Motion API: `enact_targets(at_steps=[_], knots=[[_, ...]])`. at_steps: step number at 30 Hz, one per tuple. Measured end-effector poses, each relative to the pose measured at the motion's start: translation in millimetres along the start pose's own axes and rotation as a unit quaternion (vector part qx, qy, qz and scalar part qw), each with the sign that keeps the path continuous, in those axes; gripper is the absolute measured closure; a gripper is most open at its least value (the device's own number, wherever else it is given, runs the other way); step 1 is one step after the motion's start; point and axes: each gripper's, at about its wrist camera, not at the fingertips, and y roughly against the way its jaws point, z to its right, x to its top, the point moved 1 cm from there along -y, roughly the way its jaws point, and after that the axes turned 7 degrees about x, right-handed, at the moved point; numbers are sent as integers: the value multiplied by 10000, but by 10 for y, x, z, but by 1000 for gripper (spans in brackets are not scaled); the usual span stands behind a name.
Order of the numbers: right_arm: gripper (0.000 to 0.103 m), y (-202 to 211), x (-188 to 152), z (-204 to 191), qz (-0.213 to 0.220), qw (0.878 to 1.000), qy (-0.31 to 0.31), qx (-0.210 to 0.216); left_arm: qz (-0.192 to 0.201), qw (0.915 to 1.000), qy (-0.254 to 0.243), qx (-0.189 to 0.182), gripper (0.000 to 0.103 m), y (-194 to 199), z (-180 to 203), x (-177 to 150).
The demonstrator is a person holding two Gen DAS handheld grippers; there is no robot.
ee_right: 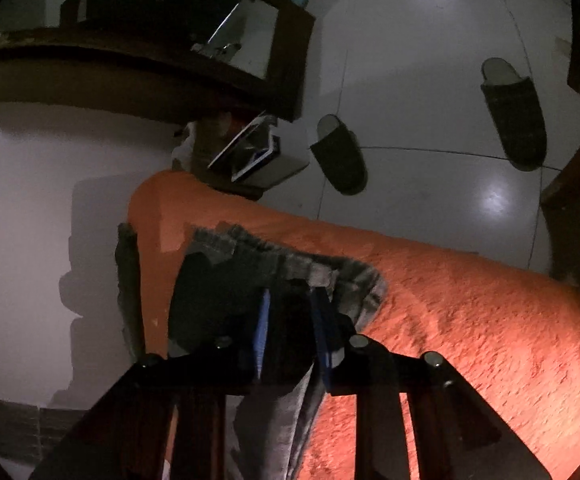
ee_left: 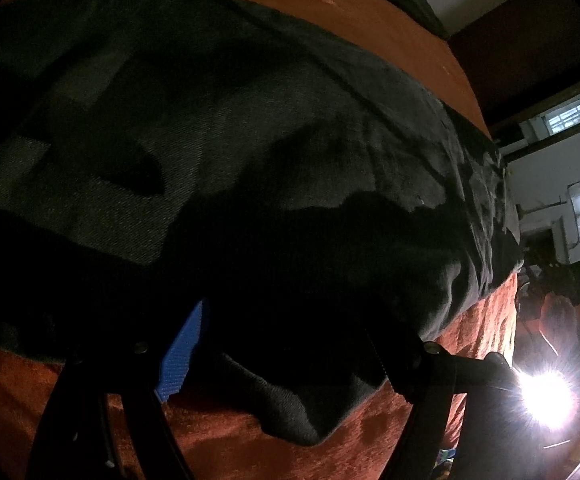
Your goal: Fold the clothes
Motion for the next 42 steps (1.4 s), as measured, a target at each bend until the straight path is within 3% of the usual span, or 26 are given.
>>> enact_targets(at_steps=[4, 11, 16, 18, 19, 22, 26, 29, 31, 36, 39, 41, 42], knots=[[82, -81, -63, 80, -120, 9995, -144, -248, -6, 10000, -11, 19, 24, 9, 7, -6], [82, -101, -78, 213, -92, 9982, -577, -166, -21, 10000, 7, -33, 24, -14, 23, 9], [82, -233, -55, 328, -221, 9948, -926, 368, -18, 10000, -34, -2, 24, -20, 39, 16], [84, -246, -37, 273, -197, 9973, -671, 213, -20, 10000, -44, 8, 24, -16, 42, 24], [91, -235, -37, 216, -159, 9987, -470, 93, -21, 10000, -47, 11, 24, -20, 44, 28], [93, -95, -100, -69, 114, 9993, 280, -223, -24, 10000, -39, 5, 24, -30, 44, 38], [95, 198, -251, -544, 336, 9931, 1095, -261, -25, 10000, 3, -32, 24, -28, 34, 34], [95, 185, -149, -508, 227, 9925, 1039, -596, -21, 10000, 18, -34, 24, -29, 34, 34], [96, 102, -66, -283, 200, 9928, 794, -878, -22, 10000, 4, -18, 24, -30, 42, 30], [97, -105, -47, 200, 66, 9962, 366, -794, -21, 10000, -21, -39, 24, -16, 41, 35], [97, -101, -45, 140, -21, 9923, 685, -1036, -28, 10000, -34, -67, 24, -13, 30, 44], [85, -87, -41, 73, -78, 9879, 940, -1232, -29, 10000, -10, -76, 24, -19, 19, 58], [69, -82, -54, 0, -115, 9813, 1224, -1478, -28, 10000, 3, -79, 24, -22, 11, 60]])
